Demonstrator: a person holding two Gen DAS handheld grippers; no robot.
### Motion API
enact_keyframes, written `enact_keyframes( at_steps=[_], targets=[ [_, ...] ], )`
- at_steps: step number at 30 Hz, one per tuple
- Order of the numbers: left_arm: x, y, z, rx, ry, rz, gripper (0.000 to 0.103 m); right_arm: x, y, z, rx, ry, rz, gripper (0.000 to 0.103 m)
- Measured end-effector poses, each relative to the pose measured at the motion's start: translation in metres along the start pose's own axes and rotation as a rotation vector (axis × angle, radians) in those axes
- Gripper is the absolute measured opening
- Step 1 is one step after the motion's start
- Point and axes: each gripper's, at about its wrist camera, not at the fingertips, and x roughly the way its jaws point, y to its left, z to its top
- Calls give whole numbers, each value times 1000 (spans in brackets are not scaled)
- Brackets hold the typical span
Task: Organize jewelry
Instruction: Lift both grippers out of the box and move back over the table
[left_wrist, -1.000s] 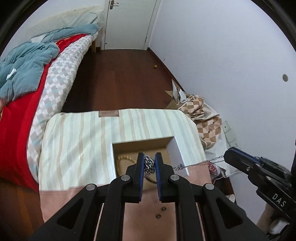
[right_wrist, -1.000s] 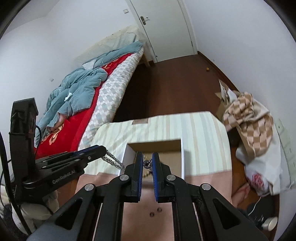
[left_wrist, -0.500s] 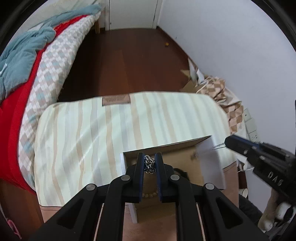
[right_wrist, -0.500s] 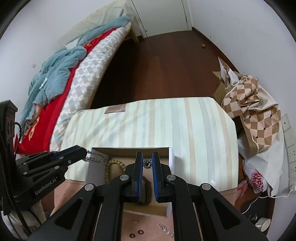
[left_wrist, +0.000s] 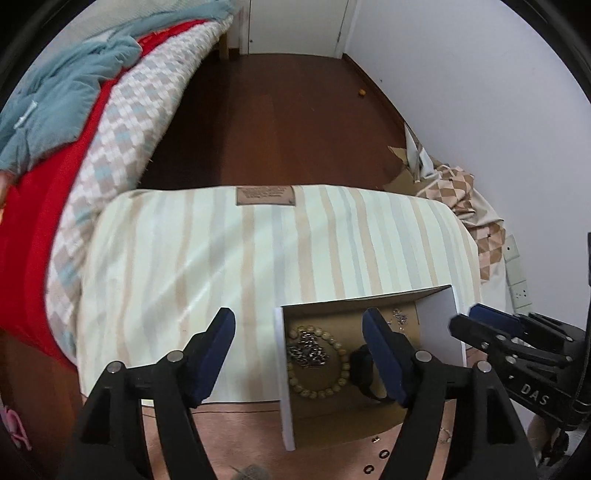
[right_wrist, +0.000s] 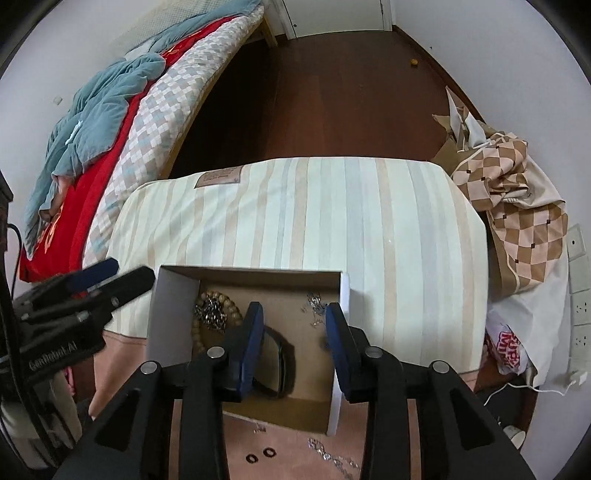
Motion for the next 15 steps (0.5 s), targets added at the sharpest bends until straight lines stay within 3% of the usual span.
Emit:
enact_keyframes(
  at_steps=[2, 3, 5, 7, 12, 15],
  targets=[
    [-3, 1, -3, 3, -13, 23, 75, -6, 0, -5, -4, -9, -14, 40],
    [-6, 1, -7, 6, -25, 39, 81, -10, 0, -8, -9, -16, -29, 47],
    [-10, 1, -14, 15, -44, 66, 88, -16, 2, -15, -26, -38, -72, 61],
    [-11, 1, -24, 22, -55, 98, 100, -20, 4, -21, -39, -54, -114, 84],
    [-11, 0, -48, 33, -68, 161, 102, -17, 8, -44, -56, -58, -218, 99],
    [-11, 1, -59, 28, -69, 180, 102, -14, 8, -57, -52, -63, -254, 101]
  ],
)
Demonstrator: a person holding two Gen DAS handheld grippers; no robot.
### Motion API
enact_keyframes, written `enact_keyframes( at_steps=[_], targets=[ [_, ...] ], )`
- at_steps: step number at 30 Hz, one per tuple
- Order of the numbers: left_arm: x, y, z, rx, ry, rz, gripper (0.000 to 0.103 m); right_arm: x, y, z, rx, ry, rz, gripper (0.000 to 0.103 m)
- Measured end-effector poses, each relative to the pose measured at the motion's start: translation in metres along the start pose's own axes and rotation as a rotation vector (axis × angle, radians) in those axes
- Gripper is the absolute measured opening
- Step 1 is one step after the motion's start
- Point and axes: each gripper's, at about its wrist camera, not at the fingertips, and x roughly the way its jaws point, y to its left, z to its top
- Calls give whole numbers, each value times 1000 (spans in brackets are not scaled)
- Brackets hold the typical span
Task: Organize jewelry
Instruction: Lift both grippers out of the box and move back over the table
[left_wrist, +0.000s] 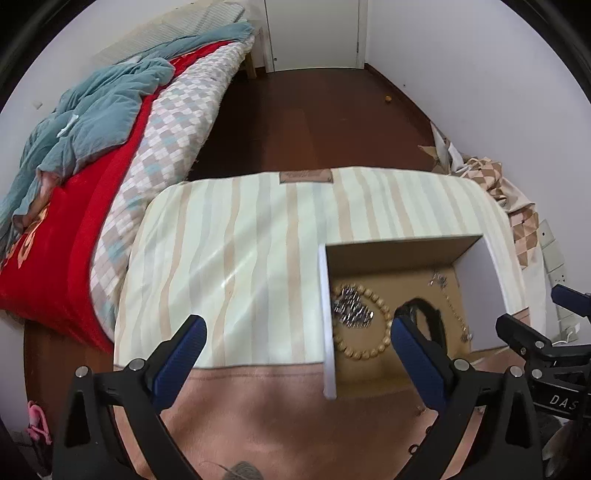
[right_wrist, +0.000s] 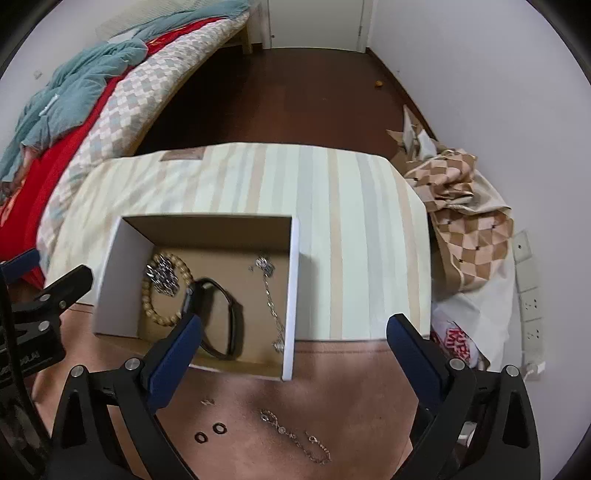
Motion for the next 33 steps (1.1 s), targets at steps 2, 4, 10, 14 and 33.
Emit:
enact_keyframes(
  at_steps=[2, 4, 10, 14, 33],
  targets=[
    [-2, 3, -6, -15, 2, 8, 102, -1, 1, -8, 6, -5, -13, 101],
    [-5, 5, -11, -30, 0, 9, 102, -4, 3, -12, 9, -15, -25, 101],
    [-27, 11, -24, -55, -45, 34, 102, -23, 9, -18, 8, -58, -46, 101],
    [-49, 14, -33, -67, -90, 54, 102, -42, 14, -25, 16, -97, -50, 101],
    [-140, 13, -73, -71, -237, 62, 102, -138, 25, -69, 37, -259, -43, 101]
  ],
)
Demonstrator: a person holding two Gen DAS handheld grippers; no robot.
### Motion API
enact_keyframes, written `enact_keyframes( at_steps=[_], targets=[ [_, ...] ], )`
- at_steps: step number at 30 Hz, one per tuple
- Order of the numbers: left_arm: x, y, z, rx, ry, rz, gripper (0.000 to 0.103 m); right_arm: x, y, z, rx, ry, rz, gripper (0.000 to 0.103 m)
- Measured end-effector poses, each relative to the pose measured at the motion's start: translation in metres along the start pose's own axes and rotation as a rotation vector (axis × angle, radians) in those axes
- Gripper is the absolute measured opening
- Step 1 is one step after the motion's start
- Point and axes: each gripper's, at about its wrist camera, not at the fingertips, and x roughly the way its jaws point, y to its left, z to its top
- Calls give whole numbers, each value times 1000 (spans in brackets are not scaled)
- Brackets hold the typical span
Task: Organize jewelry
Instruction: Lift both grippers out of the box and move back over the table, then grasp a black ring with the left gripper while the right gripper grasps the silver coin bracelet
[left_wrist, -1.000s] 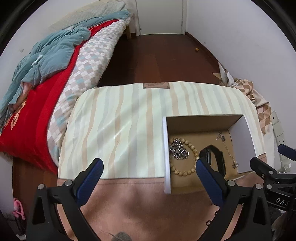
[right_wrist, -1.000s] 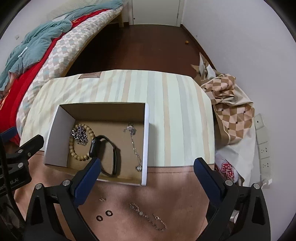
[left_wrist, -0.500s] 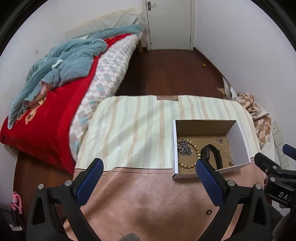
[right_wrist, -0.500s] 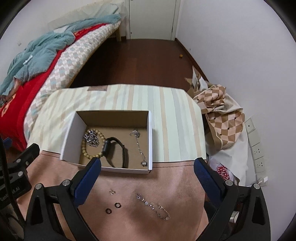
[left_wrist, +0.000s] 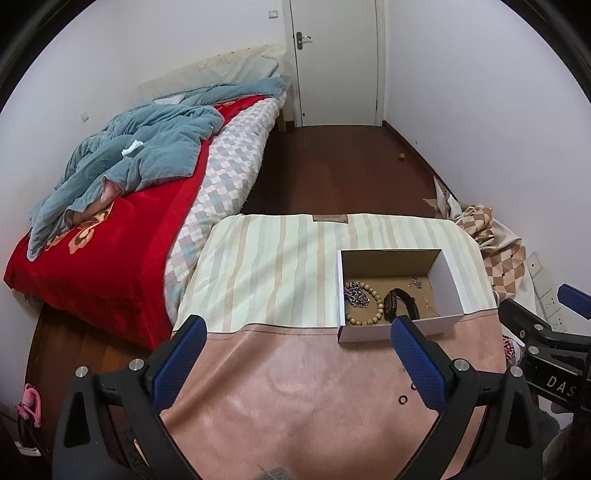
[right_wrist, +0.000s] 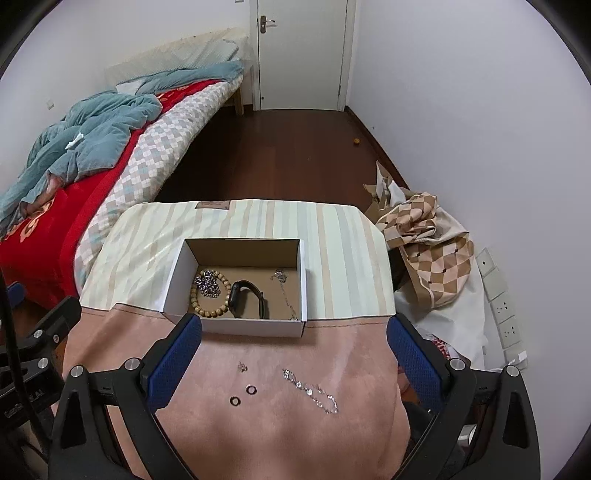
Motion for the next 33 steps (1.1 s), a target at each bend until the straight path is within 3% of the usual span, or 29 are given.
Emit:
enact_keyframes(
  at_steps=[10, 18, 22, 25, 29, 33],
  targets=[
    [8, -8, -31, -25, 10, 17, 102, -8, -28, -32, 83, 2, 52, 101],
    [70, -26, -76, 18, 155, 56, 102, 66, -80, -100, 217, 161, 0, 101],
    [90, -37, -92, 55, 204, 62, 102, 102, -89, -127, 237, 228, 16, 78],
    [99, -44, -101, 74, 226, 61, 102, 122, -91, -137, 254, 227, 20, 66],
    [108, -45, -106, 80, 250, 56, 102, 135, -86, -141, 239, 217, 9, 58],
    [114, -52, -109, 93, 262, 26, 102, 136, -72, -141, 140, 187, -28, 46]
  ],
)
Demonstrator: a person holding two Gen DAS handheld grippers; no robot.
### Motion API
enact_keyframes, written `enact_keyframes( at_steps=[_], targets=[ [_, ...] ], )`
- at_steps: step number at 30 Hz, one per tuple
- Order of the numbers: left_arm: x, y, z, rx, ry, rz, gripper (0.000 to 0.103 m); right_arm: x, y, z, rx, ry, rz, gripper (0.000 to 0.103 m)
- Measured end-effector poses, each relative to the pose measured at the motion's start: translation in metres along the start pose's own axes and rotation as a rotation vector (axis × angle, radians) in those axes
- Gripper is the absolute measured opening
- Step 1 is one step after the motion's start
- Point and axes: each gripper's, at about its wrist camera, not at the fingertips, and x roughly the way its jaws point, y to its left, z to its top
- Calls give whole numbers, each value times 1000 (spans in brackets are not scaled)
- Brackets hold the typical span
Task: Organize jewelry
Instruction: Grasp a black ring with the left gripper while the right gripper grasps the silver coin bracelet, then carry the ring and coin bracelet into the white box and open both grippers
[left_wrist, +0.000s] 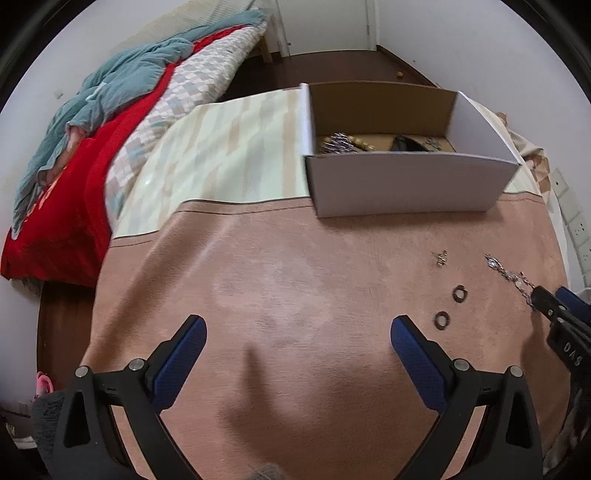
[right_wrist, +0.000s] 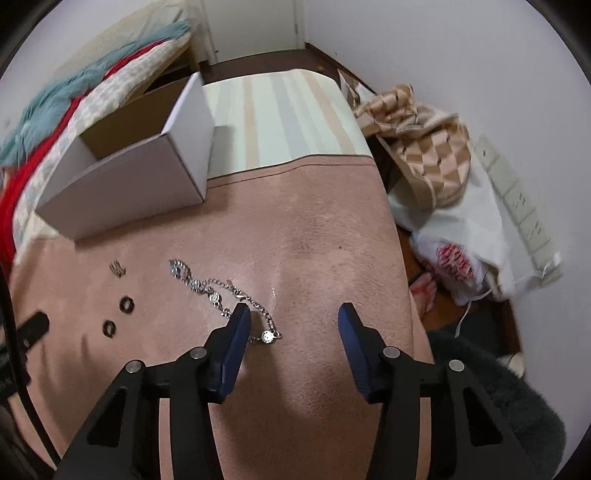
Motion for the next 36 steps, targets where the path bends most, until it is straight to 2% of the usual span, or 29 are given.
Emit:
enact_keyframes(
  at_steps=[1, 2, 4, 5, 15, 17, 18, 20, 21, 25, 27, 29, 36],
  targets=[
    [0, -5, -1, 13, 0, -17, 102, -1, 3, -1, -12, -10, 15, 30],
    [1, -10, -1, 22, 2, -27, 102, -1, 5, -3, -28, -11, -5, 25],
    [1, -19, -1, 40, 6, -54, 102, -3, 9, -5, -56, -22, -14, 7],
    [1, -25, -2, 50, 6, -69, 102, -3, 9, -5, -54, -19, -17, 4],
    [17, -60, -6, 100, 41, -142, 101, -8, -8, -11, 15, -2, 1, 2],
    [17, -65, -7, 116, 34, -151, 98, -7, -11, -11, 22, -4, 0, 2],
    [16, -67, -7, 127, 29, -152, 89, -7, -11, -11, 26, -5, 0, 2],
    [16, -70, -8, 137, 21, -159, 78, -7, -12, -11, 29, -8, -4, 2],
    [15, -70, -7, 139, 14, -160, 70, -7, -11, -11, 31, -8, -5, 2],
    [11, -76, -6, 167, -8, -186, 24, -7, -12, -10, 32, -8, -6, 2],
    [10, -78, -5, 177, -8, -193, 14, -7, -11, -10, 34, -7, -5, 2],
    [10, -79, -6, 186, -11, -194, 10, -7, -13, -10, 37, -6, -3, 2],
    [9, -76, -6, 180, -14, -204, 10, -10, -17, -11, 56, -5, 8, 2]
  ],
)
